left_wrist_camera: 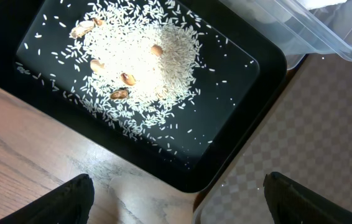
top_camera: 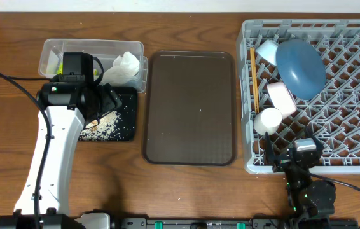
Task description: Sort waste into correct bins and load items into the dishwasher rack
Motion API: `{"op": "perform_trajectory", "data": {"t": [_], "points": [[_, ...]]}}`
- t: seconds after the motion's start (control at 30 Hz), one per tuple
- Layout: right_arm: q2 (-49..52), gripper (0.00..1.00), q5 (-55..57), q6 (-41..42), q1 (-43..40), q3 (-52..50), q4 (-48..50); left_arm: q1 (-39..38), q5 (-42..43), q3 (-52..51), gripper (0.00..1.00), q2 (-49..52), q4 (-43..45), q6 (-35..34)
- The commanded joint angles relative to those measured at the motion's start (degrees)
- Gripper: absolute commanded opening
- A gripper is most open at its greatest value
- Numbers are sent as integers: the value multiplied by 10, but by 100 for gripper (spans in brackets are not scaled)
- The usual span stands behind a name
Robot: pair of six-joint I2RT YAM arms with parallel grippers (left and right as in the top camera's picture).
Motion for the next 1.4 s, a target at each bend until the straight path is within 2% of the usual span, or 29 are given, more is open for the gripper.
{"op": "perform_trajectory", "data": {"t": [0.0,0.83,1.03,1.23,1.37], "points": [[-5,99,-4,-5,0,-1,-2,2,-7,10,90,-6,-3,3],[-5,99,-4,-5,0,-1,-2,2,-21,10,90,-17,0,3],[-5,99,-4,-5,0,-1,-2,2,-20,-47,90,-106,116,72],[-5,99,-4,-5,0,-1,-2,2,-20,-241,90,-290,298,124],[-5,99,-4,-5,0,-1,-2,2,-20,-368,90,-422,373,134]]}}
